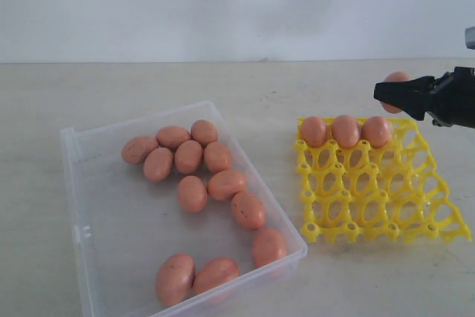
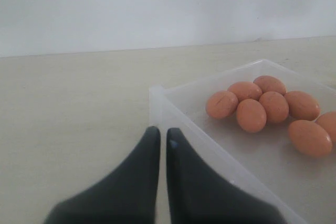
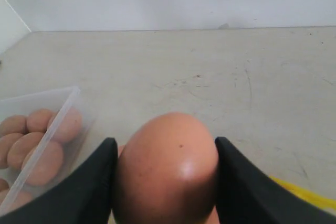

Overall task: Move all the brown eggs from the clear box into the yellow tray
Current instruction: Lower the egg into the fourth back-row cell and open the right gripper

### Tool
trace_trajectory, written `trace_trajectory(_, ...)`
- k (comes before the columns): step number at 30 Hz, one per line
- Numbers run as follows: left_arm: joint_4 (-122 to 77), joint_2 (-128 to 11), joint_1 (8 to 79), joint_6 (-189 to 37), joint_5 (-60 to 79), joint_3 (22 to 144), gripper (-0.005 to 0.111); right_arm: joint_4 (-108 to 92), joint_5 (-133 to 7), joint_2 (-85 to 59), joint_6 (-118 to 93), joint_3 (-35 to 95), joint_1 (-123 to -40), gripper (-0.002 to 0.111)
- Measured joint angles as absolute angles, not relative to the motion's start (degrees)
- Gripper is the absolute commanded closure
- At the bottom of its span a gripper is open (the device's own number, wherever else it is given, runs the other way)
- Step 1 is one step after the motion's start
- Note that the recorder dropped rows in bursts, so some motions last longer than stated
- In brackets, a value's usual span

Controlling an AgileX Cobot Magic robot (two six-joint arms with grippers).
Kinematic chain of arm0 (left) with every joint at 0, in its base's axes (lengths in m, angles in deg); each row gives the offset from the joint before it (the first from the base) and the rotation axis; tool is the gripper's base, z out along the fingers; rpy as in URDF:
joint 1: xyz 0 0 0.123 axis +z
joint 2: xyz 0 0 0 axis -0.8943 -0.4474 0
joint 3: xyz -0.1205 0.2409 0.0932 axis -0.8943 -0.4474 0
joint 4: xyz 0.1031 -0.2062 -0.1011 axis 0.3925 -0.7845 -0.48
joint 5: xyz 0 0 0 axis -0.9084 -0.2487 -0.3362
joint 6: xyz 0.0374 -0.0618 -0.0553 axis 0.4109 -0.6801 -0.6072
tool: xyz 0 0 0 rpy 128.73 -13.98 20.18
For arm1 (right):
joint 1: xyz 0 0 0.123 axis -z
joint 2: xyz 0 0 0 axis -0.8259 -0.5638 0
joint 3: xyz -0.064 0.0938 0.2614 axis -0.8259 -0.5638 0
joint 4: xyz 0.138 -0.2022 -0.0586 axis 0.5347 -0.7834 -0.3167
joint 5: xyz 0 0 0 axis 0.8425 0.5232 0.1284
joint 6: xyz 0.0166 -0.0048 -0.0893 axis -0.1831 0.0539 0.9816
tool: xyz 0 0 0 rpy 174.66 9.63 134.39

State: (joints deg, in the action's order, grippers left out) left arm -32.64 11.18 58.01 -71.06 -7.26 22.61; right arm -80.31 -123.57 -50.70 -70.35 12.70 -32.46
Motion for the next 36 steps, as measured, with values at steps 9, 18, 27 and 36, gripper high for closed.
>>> trace_trajectory(9,-32.64,11.18,58.01,-71.06,-7.26,22.61,0.103,-78.83,-107.24,-50.80,-59.39,12.70,-32.36,0.109)
trace_trajectory(18,-32.64,11.18,58.01,-71.06,-7.26,22.61,0.103,-74.40,-106.49,-50.80,-55.09,12.70,-32.36,0.104)
trace_trajectory(27,-32.64,11.18,58.01,-71.06,-7.26,22.61,0.103,-68.79,-105.91,-50.91,-52.97,12.70,-32.36,0.090)
trace_trajectory(36,-32.64,11.18,58.01,-71.06,-7.26,22.61,0.103,-68.88,-108.19,-55.59,-52.26,12.70,-32.36,0.090)
